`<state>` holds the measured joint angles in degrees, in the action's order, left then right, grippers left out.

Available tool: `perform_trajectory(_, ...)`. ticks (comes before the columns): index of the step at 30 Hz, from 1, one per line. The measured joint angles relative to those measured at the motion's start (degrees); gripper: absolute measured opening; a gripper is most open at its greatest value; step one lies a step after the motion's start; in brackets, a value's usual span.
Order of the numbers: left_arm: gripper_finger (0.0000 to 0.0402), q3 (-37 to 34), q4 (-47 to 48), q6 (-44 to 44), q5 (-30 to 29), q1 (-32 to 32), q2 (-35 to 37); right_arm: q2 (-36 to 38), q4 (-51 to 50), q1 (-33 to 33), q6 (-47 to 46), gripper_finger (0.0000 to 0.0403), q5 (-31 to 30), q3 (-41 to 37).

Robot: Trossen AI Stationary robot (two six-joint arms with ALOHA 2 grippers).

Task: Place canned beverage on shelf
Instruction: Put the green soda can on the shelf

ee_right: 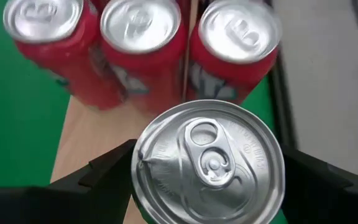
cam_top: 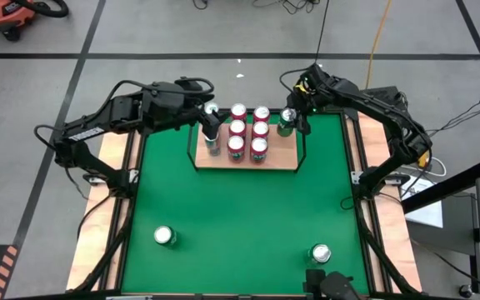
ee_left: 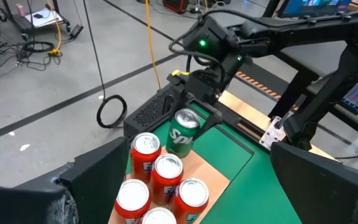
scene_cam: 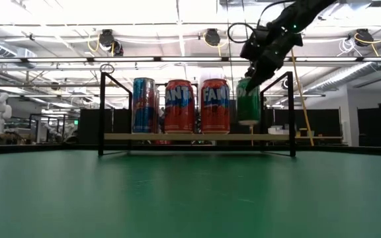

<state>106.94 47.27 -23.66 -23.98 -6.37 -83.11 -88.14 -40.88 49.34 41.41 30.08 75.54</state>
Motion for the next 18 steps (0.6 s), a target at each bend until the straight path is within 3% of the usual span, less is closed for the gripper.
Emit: perform_trajectory(18,0.0391,0.0,0.0,-0.1,0.0,0.0,0.0,-4.7,2.7,-0.1,-0.2,0.0306,-3.2,-0.6)
